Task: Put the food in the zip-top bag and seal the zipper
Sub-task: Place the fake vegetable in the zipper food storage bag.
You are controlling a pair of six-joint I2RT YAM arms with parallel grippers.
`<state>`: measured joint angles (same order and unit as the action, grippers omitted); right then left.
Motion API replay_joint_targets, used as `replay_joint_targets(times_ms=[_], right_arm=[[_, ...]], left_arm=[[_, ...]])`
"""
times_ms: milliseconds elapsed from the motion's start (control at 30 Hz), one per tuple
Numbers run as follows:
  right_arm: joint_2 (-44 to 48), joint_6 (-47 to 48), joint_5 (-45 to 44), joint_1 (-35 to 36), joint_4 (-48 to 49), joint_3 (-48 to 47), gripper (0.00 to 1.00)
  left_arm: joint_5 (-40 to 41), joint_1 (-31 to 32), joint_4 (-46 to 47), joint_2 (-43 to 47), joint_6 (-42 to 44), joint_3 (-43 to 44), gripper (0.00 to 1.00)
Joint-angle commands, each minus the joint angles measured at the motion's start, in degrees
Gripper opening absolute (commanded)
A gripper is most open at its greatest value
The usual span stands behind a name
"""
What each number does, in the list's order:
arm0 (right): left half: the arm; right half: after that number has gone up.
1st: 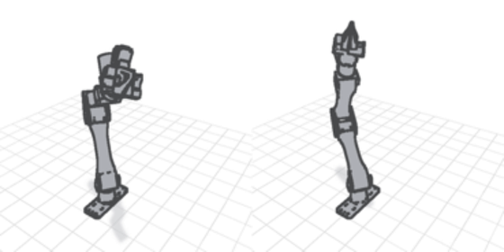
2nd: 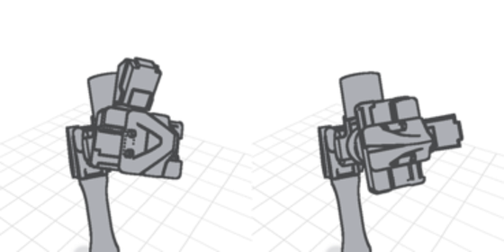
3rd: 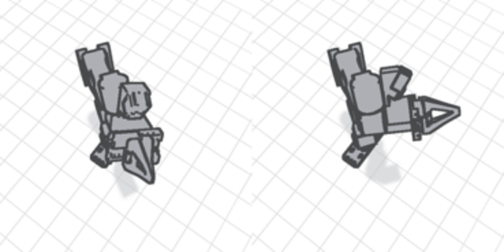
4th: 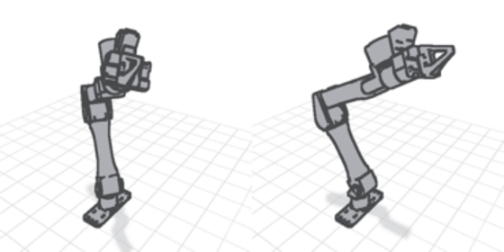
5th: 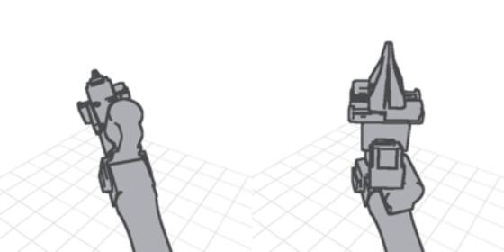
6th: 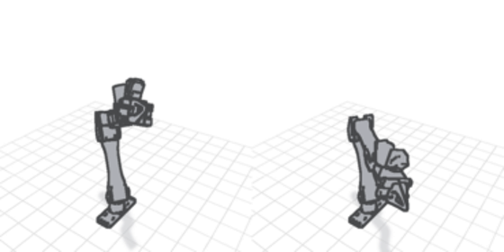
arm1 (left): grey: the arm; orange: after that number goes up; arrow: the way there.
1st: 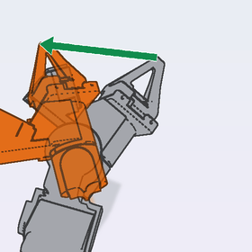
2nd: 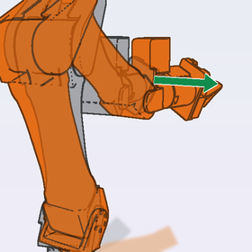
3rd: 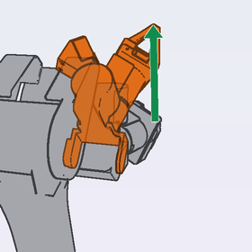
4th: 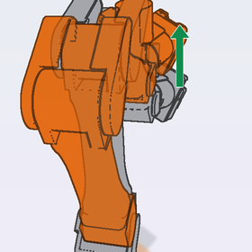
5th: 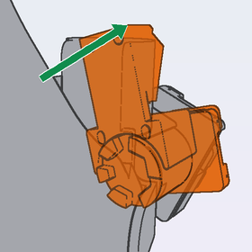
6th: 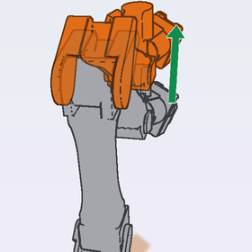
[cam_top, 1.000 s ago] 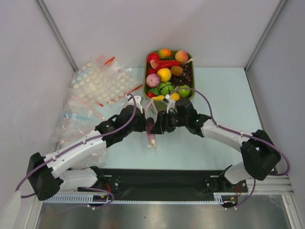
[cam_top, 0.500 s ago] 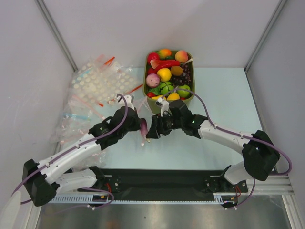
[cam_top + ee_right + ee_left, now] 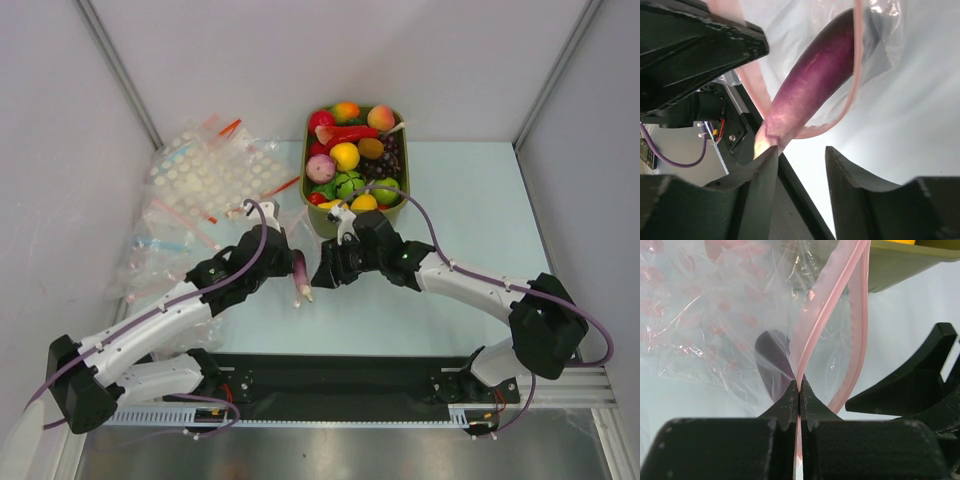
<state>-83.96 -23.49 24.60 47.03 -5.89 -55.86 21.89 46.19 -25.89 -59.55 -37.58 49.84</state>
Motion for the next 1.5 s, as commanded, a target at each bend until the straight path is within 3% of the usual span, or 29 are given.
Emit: replay_joint_targets(times_ms=[0, 167, 267, 433, 700, 1033, 1467], right_arm=[[3.7, 1.5, -1.5, 0.7, 2.1, -0.7, 0.47], [7.1, 2.4, 2.2, 0.9, 5.3, 1.3, 0.29], [7.6, 3.6, 6.9, 1.8, 5.1, 0.6, 0.01], [5.8, 6.8, 7.8, 4.5, 2.6, -1.6, 0.00], [-0.1, 13.1, 9.8, 11.9, 4.0, -3.8, 0.00], [2.2, 12.2, 16.4, 12.5, 17.2, 1.8, 0.00], [6.1, 12.2, 12.1, 12.0, 18.5, 4.4, 0.00]], left_arm=[[0.5, -0.4, 0.1, -1.3, -1.3, 1.4, 0.01], [2.6, -0.4, -2.3, -2.6, -2.3, 2.6, 0.00], [4.6, -0.4, -3.5, -2.3, -3.4, 2.7, 0.00], [7.5, -1.5, -4.5, 0.1, -5.5, 1.8, 0.01], [3.8, -2.2, -2.3, 3.0, -4.5, 0.3, 0.01], [1.7, -2.2, -1.4, 6.2, -3.6, -0.8, 0.00], [2.3, -2.2, -1.1, 9.2, -3.5, -1.5, 0.01]])
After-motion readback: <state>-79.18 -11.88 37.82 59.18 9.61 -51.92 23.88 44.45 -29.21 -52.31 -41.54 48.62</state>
